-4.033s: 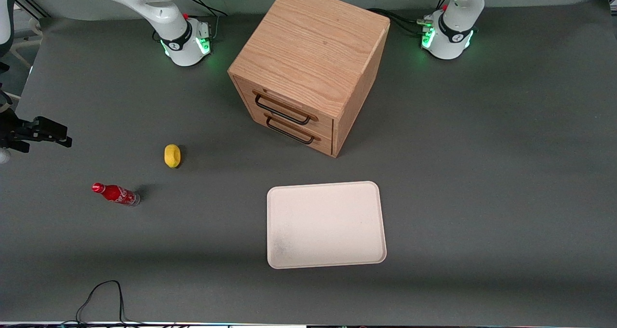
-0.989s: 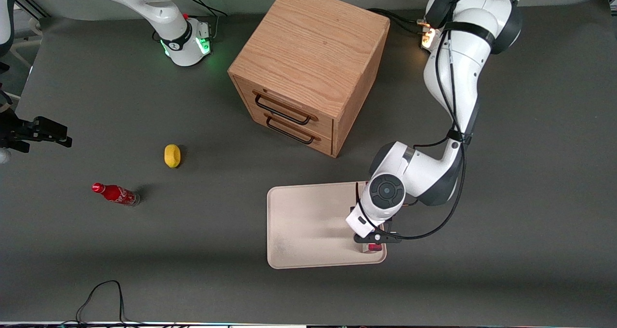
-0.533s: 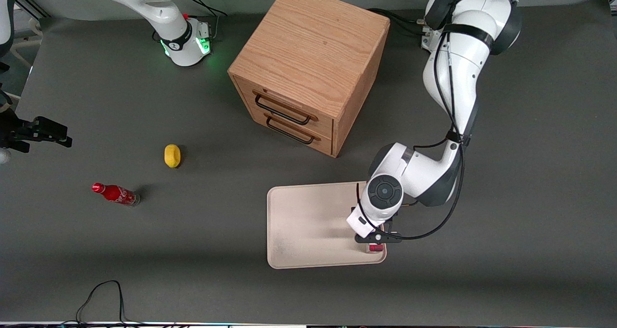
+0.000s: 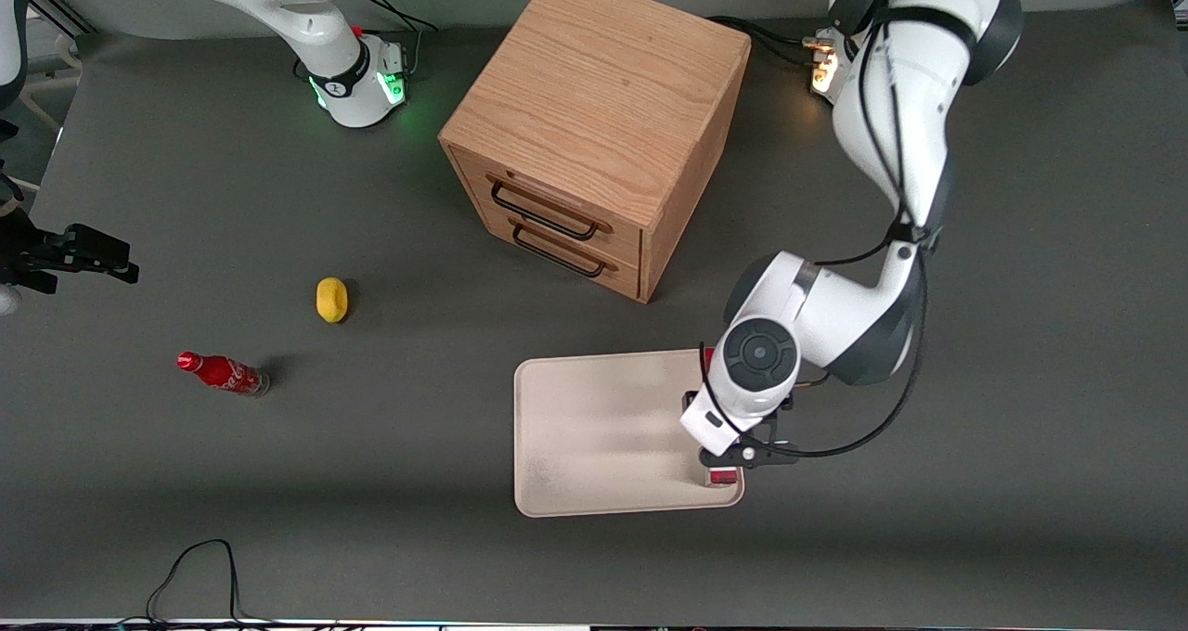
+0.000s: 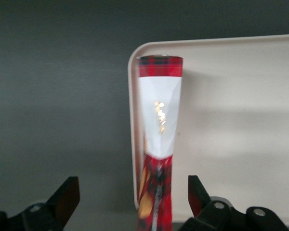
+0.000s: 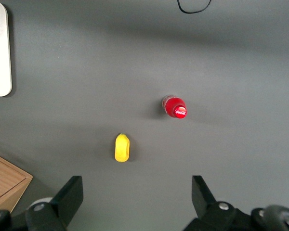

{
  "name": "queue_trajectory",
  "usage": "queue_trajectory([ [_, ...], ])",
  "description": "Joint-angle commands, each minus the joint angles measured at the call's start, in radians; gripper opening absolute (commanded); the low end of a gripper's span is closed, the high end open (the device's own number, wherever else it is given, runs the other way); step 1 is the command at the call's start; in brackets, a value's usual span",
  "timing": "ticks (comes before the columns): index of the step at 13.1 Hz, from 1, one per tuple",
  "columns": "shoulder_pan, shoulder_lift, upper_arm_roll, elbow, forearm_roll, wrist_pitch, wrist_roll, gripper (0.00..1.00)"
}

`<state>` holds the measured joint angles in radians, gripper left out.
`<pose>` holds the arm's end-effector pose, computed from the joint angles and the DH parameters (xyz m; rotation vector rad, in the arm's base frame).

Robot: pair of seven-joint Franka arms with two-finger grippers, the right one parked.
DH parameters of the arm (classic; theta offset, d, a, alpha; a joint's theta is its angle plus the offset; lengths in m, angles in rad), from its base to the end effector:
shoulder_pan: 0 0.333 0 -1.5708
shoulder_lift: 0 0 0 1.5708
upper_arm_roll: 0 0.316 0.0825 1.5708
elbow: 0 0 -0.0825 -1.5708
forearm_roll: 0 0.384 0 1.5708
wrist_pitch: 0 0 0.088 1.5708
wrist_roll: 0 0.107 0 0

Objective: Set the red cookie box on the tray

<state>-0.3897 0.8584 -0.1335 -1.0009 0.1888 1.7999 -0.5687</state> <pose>0.6884 -0.3376 0.3381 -3.0440 -0.0621 0.0068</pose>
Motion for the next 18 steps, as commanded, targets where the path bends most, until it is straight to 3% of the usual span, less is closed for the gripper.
queue_trajectory([
  [1, 0.031, -0.187, 0.000, -0.050, 0.003, -0.160, 0.060, 1.00],
  [4, 0.132, -0.378, -0.001, -0.149, -0.066, -0.292, 0.266, 1.00],
  [8, 0.337, -0.651, -0.001, -0.407, -0.094, -0.292, 0.496, 1.00],
  [12, 0.463, -0.706, 0.002, -0.446, -0.143, -0.290, 0.611, 1.00],
  [16, 0.477, -0.801, 0.006, -0.619, -0.161, -0.153, 0.610, 1.00],
  [18, 0.477, -0.803, 0.008, -0.619, -0.175, -0.151, 0.601, 1.00],
])
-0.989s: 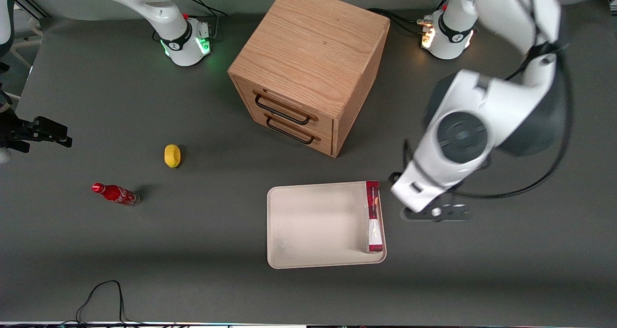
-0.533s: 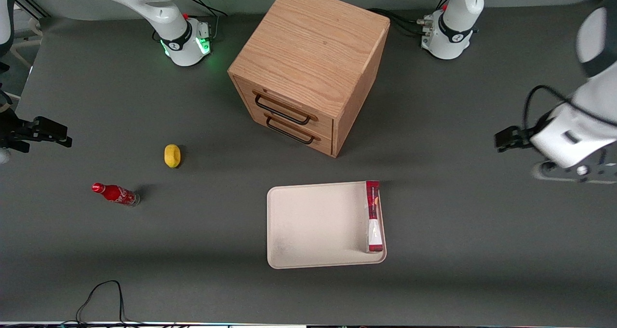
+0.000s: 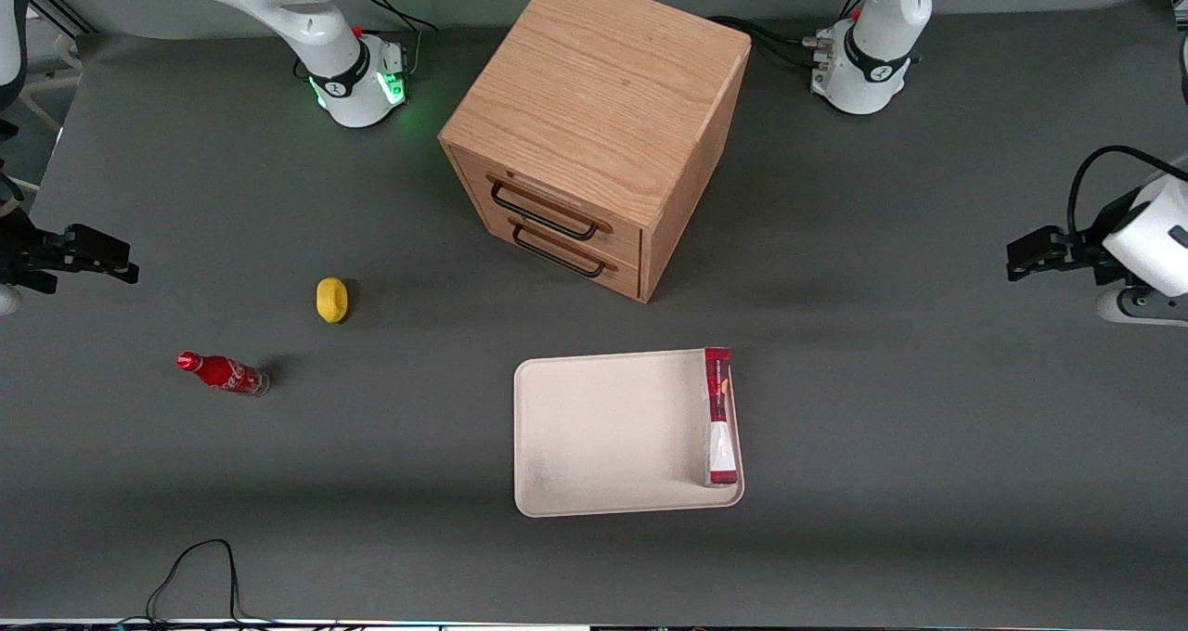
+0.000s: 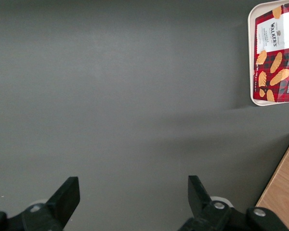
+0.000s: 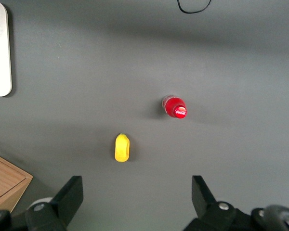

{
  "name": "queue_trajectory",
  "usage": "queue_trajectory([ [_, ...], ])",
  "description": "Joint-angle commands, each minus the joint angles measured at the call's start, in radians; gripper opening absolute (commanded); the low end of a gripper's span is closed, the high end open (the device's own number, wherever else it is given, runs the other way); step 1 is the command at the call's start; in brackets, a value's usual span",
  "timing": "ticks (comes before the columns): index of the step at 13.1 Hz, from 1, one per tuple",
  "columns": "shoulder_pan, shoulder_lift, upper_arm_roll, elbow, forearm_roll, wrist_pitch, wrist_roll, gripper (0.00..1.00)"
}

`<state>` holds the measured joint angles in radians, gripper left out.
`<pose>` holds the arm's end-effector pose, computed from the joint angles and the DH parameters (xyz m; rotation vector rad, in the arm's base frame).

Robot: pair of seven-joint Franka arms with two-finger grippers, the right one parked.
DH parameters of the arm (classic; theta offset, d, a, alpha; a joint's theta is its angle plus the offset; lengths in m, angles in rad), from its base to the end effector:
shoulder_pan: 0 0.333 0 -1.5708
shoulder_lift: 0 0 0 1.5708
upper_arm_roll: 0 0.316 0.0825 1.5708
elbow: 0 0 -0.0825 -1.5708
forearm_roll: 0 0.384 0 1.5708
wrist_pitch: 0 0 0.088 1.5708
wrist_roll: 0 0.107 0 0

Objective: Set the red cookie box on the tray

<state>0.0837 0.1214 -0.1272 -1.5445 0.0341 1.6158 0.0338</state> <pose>0.5923 -0.0180 0.5716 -3.1193 0.1235 0.0765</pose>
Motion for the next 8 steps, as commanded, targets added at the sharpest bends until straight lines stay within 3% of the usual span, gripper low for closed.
queue_trajectory([
  [1, 0.004, -0.068, 0.000, -0.072, -0.025, 0.032, -0.005, 1.00],
  [3, -0.015, -0.069, 0.015, -0.056, -0.028, 0.026, -0.011, 1.00],
  [8, -0.165, -0.098, 0.155, -0.058, -0.019, 0.026, -0.057, 1.00],
])
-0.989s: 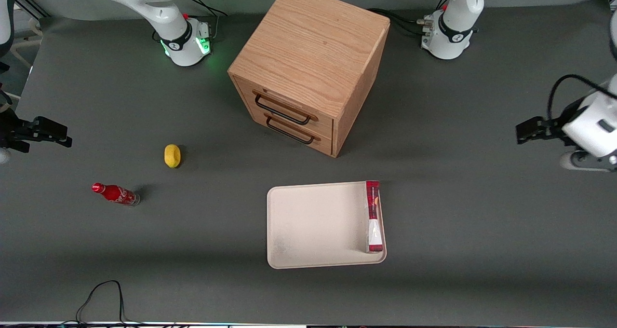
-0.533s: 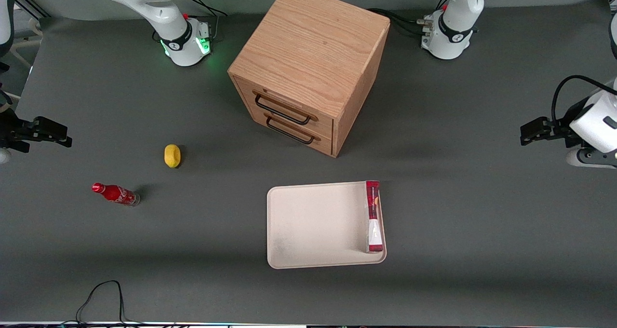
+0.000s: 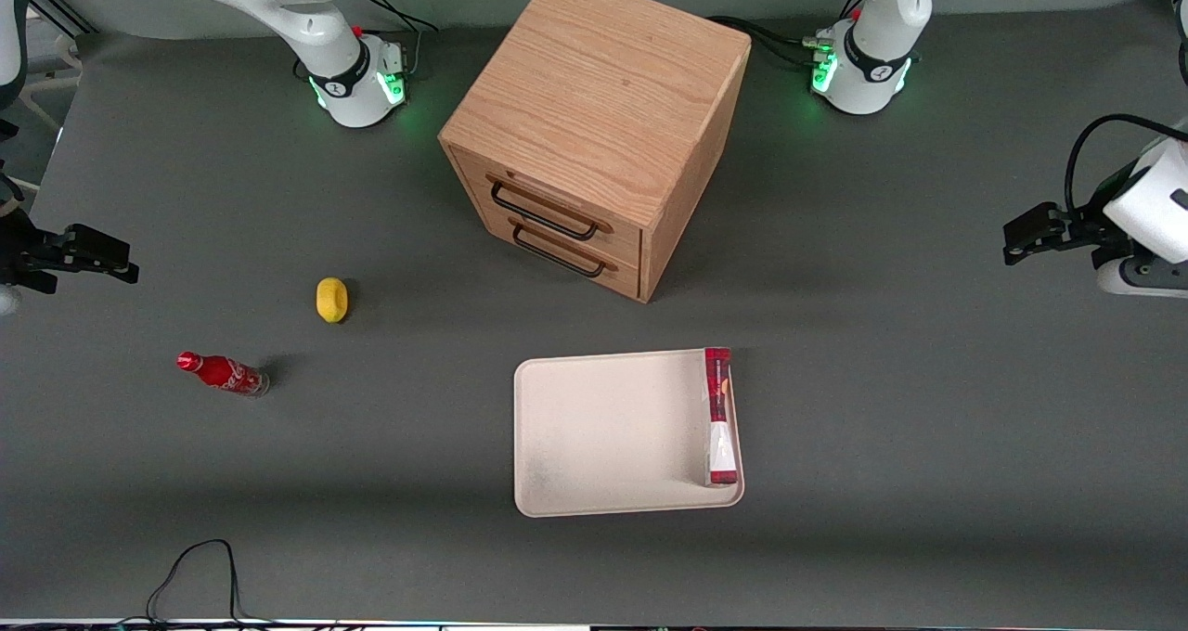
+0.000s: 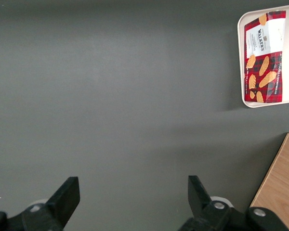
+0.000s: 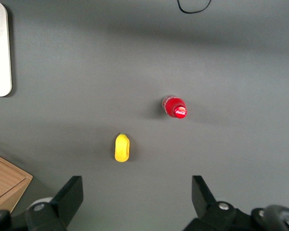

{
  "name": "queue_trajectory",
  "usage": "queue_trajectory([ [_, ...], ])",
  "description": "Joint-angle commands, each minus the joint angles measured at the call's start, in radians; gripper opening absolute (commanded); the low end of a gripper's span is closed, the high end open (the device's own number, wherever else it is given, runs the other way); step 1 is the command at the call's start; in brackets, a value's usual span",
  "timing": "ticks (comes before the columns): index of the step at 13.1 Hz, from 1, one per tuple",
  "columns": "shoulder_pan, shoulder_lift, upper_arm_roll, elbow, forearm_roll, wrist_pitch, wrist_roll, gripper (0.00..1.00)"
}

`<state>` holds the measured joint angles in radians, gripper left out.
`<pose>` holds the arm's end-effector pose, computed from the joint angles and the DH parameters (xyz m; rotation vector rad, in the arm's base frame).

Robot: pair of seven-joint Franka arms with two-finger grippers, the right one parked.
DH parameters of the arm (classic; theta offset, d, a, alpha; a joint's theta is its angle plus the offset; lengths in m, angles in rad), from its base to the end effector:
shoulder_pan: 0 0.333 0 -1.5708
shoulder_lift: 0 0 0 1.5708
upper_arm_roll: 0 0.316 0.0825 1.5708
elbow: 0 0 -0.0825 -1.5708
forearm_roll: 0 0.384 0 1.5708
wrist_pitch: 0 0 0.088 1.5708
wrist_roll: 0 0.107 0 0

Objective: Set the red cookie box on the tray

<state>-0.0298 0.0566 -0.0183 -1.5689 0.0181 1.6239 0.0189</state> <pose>0.5754 -0.0256 0.5981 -3.1227 0.1061 0.0021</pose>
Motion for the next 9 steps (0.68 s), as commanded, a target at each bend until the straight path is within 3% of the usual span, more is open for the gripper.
queue_trajectory([
  [1, -0.058, -0.032, 0.047, -0.033, -0.003, 0.019, -0.066, 1.00],
  [9, -0.053, -0.021, 0.041, -0.022, -0.015, 0.004, -0.056, 1.00],
])
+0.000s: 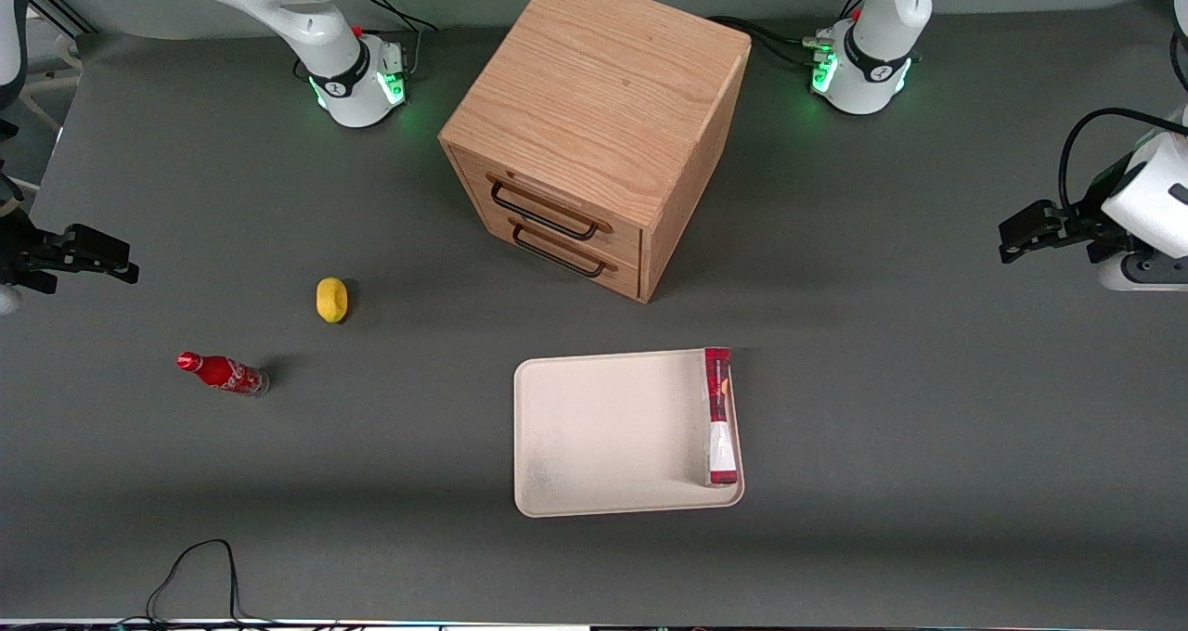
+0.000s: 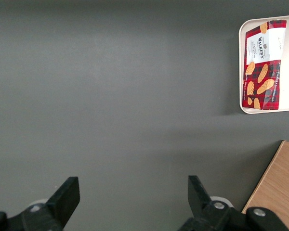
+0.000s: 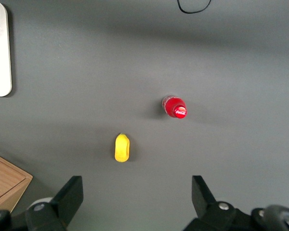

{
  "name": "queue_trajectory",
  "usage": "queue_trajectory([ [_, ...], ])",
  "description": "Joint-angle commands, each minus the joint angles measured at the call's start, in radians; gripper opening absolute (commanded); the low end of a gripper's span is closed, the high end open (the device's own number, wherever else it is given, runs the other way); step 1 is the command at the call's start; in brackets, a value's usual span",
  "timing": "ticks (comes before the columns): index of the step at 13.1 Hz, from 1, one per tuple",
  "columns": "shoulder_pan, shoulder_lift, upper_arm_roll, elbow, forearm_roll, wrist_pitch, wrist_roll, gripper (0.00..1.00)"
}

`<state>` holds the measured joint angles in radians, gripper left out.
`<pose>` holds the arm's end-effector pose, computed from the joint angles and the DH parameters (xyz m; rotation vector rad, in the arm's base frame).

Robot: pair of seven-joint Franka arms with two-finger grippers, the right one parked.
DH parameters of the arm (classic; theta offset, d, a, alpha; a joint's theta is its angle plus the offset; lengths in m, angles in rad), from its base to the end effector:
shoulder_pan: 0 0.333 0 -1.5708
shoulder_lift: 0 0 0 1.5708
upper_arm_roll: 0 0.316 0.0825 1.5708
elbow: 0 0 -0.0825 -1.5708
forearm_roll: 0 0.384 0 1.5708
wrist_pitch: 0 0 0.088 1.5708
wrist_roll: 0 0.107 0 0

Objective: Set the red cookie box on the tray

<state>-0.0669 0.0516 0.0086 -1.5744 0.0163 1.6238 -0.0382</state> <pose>0.5735 -0.0319 0.5983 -3.1246 0.0328 0.0022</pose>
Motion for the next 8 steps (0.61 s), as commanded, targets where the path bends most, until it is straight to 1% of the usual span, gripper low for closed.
queue_trajectory([
  [1, -0.014, -0.016, 0.014, -0.016, -0.013, 0.005, 0.001, 1.00],
  [8, -0.008, -0.013, 0.010, -0.018, -0.013, 0.008, 0.000, 1.00],
])
